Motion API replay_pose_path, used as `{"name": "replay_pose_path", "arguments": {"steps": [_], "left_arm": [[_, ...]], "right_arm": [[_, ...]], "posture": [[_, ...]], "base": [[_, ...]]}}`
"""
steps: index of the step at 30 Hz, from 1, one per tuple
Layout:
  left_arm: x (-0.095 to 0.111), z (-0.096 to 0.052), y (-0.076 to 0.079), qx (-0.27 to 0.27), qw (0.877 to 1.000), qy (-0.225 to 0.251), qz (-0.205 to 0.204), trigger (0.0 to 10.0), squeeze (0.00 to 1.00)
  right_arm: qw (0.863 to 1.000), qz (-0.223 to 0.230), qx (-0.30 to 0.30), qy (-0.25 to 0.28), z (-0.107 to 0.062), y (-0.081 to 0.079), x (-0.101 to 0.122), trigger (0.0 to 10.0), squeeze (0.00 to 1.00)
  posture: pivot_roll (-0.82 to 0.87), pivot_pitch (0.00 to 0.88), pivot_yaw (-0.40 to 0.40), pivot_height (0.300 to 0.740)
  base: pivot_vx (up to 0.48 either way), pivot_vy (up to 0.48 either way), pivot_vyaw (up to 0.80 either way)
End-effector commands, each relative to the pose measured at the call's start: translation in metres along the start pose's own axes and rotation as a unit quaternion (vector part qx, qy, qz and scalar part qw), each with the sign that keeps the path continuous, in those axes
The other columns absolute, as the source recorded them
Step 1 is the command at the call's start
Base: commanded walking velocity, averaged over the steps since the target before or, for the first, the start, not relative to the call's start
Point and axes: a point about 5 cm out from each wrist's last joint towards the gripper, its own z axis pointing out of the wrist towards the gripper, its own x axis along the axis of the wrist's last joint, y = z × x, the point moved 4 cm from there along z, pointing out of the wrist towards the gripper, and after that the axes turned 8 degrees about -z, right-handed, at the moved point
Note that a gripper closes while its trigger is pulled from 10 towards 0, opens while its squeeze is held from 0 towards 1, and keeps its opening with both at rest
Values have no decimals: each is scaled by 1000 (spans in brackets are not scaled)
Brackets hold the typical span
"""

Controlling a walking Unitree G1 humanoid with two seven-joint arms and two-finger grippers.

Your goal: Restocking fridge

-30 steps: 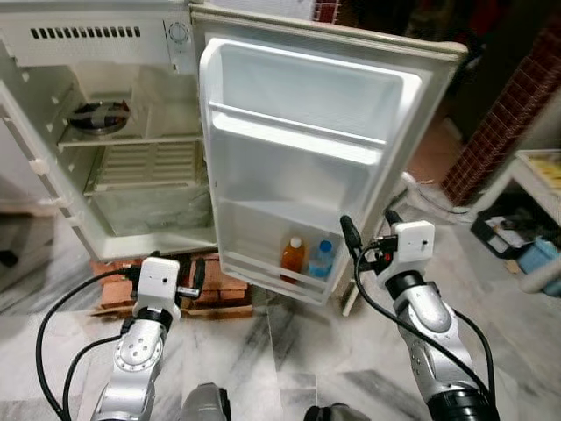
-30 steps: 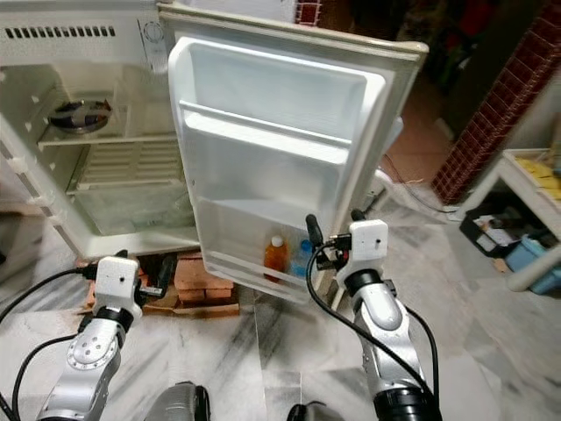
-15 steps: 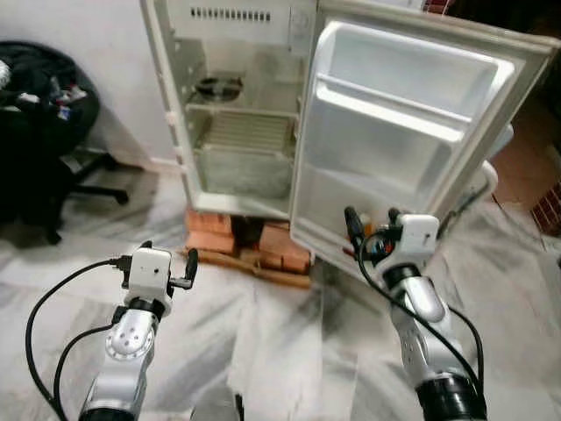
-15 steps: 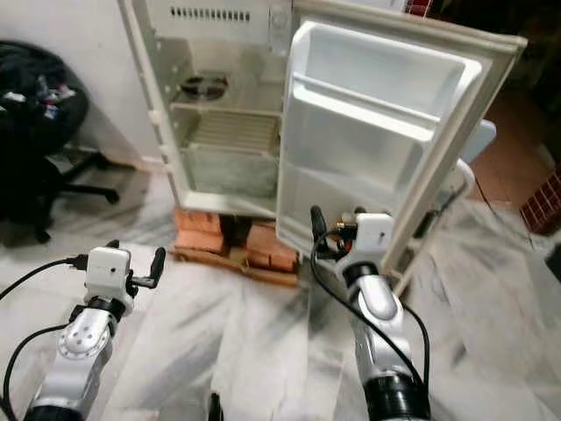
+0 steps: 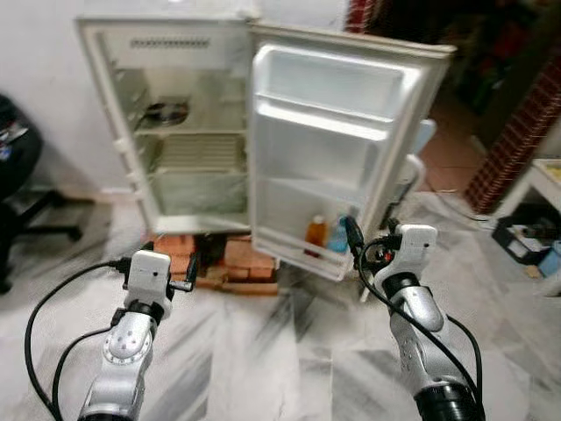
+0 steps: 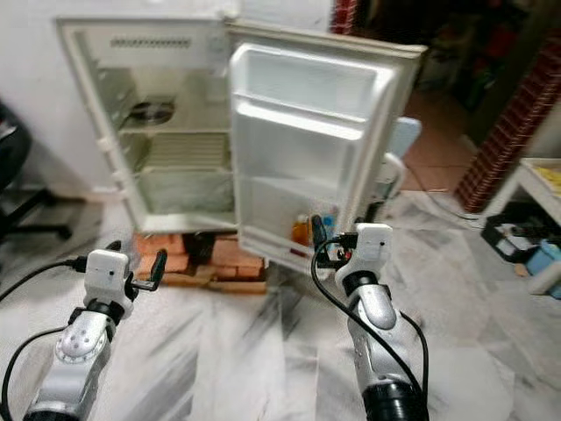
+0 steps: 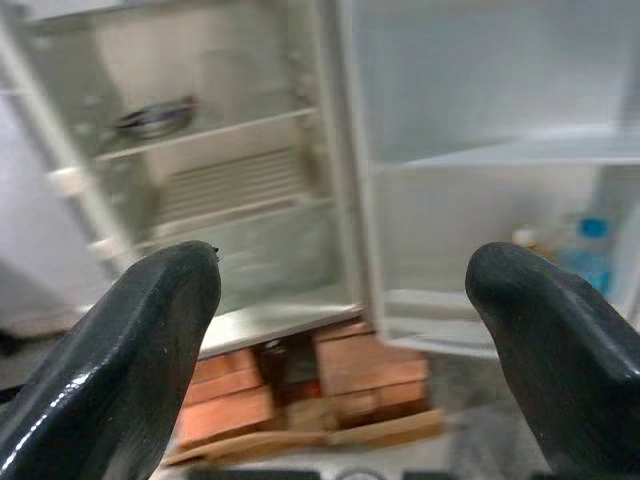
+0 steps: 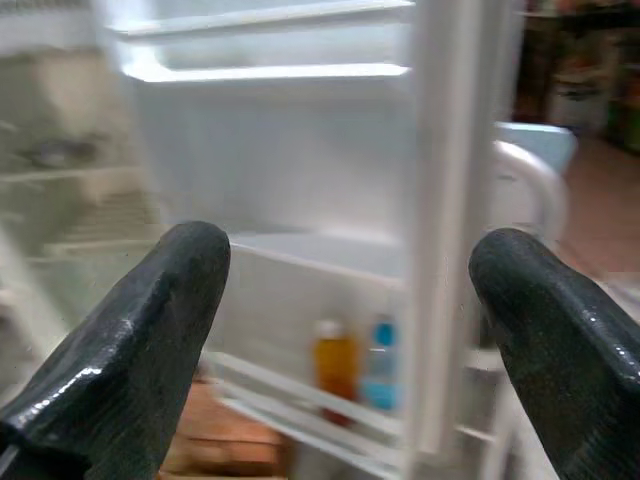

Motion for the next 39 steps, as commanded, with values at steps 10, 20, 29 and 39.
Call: {"name": "replay_pose_path", "arguments": {"steps": [10, 20, 29, 39], "left_arm": [[0, -1, -7, 9, 1000, 0, 10, 10000, 0], [-3, 1, -4, 6, 1000, -5, 16, 10000, 0], [-6, 0, 2, 9, 1000, -10, 17, 10000, 0], [-10, -3, 1, 15, 1000, -16, 19, 10000, 0]], "right_arm": [[999, -11, 39, -8, 0, -20, -7, 10000, 0], [999, -12, 43, 21, 5, -14, 4, 10000, 0], [997, -32, 62, 29, 5, -21, 4, 10000, 0], [996, -33, 66, 40, 8, -24, 7, 10000, 0]], "posture": [[33, 0, -10, 740], [38, 0, -17, 740], [40, 0, -20, 740], [49, 0, -25, 740]], "base": [[380, -289, 0], [365, -309, 503], [70, -415, 104], [0, -442, 387]]}}
